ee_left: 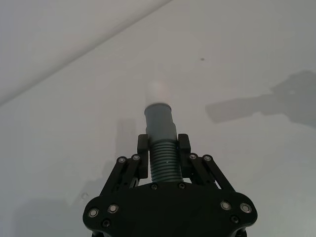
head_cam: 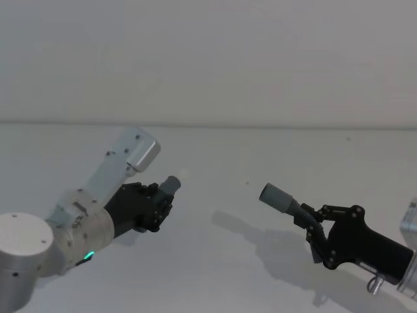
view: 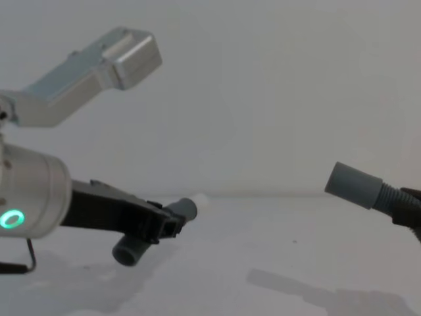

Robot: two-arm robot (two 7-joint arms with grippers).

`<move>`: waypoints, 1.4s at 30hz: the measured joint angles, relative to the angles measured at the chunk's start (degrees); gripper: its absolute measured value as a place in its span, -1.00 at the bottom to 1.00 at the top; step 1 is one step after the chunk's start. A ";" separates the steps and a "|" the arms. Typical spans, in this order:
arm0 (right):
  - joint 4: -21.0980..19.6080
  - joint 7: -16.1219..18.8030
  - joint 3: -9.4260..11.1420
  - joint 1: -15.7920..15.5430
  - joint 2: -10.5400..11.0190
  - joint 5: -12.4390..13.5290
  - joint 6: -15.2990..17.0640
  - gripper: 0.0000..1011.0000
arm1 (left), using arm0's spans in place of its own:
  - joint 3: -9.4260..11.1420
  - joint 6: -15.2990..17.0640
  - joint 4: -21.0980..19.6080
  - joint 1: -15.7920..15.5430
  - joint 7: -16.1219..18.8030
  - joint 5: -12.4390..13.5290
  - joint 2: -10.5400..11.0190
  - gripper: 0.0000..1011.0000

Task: Use both hands to pick up one end of the pipe from the table, align the ends, and insert them.

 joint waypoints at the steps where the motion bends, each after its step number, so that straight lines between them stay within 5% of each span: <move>1: 0.19 0.24 -0.05 0.08 0.14 0.02 -0.44 -0.75 | 0.00 -0.17 -0.09 -0.10 -0.57 -0.01 0.32 -0.34; 12: 1.34 1.92 -0.91 0.42 1.06 -0.94 -5.66 -0.75 | -0.51 -5.52 -1.08 -1.43 -9.80 -2.02 5.78 -0.34; 25: 0.98 0.53 -1.37 -1.08 1.29 -4.35 -9.23 -0.75 | -1.34 -12.55 -0.90 -1.69 -19.44 -6.94 9.28 -0.34; 42: 2.75 2.52 -1.79 -0.92 2.60 -5.31 -16.41 -0.75 | -1.54 -14.34 -1.75 -2.68 -27.96 -12.43 13.02 -0.34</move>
